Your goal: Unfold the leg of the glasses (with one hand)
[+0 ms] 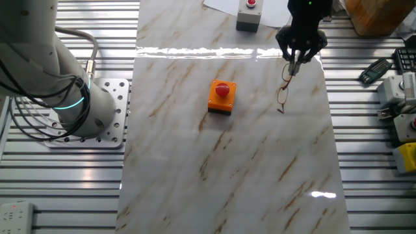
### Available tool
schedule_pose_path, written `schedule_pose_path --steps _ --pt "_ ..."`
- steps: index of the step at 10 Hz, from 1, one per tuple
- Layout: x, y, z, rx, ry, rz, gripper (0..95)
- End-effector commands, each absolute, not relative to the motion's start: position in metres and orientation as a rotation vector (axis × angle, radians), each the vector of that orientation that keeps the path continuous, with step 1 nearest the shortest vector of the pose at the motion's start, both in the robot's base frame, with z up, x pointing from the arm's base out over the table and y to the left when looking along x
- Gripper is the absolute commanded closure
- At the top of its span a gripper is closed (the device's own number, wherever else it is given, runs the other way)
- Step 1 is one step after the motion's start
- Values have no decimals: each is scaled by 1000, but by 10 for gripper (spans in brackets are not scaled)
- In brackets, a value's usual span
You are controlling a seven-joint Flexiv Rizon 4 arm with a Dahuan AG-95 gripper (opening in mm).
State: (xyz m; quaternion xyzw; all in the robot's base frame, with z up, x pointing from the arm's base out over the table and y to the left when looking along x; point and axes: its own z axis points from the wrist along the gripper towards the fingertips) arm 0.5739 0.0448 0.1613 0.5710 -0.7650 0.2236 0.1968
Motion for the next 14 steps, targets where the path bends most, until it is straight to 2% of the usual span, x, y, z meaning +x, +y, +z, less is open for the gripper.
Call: schedule_pose_path --steps 1,14 --pt "573 44 161 1577 -2165 621 950" --pt "572 46 158 1454 -2342 559 950"
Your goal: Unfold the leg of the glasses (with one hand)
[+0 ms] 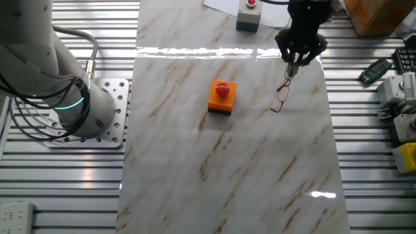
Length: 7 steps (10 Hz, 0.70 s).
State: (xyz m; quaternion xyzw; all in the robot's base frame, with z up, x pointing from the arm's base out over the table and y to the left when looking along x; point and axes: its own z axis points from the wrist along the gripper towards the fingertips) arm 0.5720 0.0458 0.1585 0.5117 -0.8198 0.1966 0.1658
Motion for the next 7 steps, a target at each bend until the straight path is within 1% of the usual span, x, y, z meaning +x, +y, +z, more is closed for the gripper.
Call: schedule_pose_path --steps 1,2,4,5,7 --pt "572 46 158 1449 -2346 559 950" --pt "572 47 158 1445 -2351 555 760" --pt "573 50 156 1426 -2373 543 760" --pt "573 51 156 1407 -2385 537 570" --pt "573 51 156 1369 -2419 489 570"
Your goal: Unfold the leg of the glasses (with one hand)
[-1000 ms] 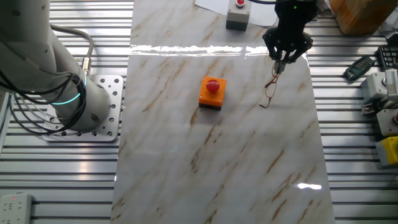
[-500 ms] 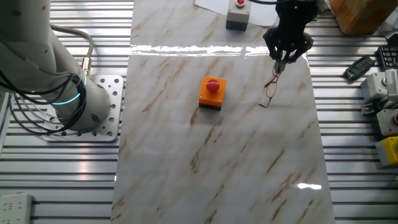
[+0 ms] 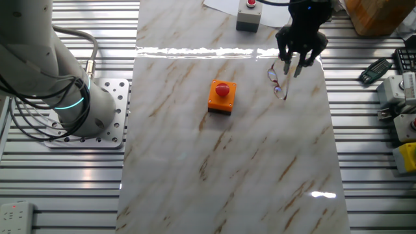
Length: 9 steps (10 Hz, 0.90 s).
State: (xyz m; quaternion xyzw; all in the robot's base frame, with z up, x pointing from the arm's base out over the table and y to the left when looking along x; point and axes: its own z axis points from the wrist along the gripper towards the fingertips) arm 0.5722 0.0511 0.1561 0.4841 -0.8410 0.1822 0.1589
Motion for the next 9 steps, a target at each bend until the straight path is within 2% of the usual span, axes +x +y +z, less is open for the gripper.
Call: schedule_pose_path --steps 1,7,8,9 --pt "572 52 157 1368 -2420 488 570" --pt "572 52 158 1349 -2446 477 570" --pt "573 52 158 1303 -2503 449 570" --pt "576 52 160 1157 -2679 315 570"
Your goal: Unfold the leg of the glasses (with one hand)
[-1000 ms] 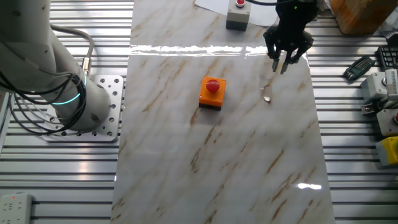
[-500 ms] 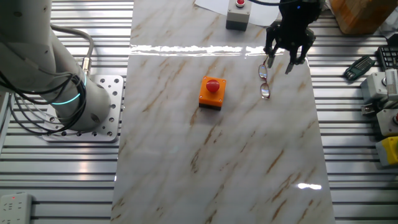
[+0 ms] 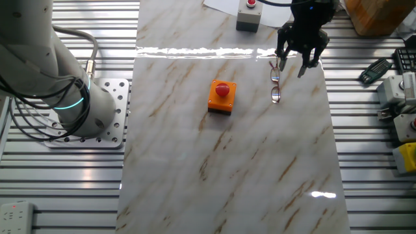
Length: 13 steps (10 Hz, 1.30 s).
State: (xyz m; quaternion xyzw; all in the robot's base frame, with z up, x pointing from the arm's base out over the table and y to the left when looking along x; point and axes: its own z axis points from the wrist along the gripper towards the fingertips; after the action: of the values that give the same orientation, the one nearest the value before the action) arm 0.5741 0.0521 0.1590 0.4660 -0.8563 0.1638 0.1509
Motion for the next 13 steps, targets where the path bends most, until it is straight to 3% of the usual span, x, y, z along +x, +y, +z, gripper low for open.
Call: schedule_pose_path --steps 1,5,10,13 --pt "580 50 161 1095 -2747 252 570" --pt "603 38 164 390 -3163 -50 570" --pt "589 51 190 -2 -3192 -124 570" --pt "585 54 194 89 -3180 -100 570"
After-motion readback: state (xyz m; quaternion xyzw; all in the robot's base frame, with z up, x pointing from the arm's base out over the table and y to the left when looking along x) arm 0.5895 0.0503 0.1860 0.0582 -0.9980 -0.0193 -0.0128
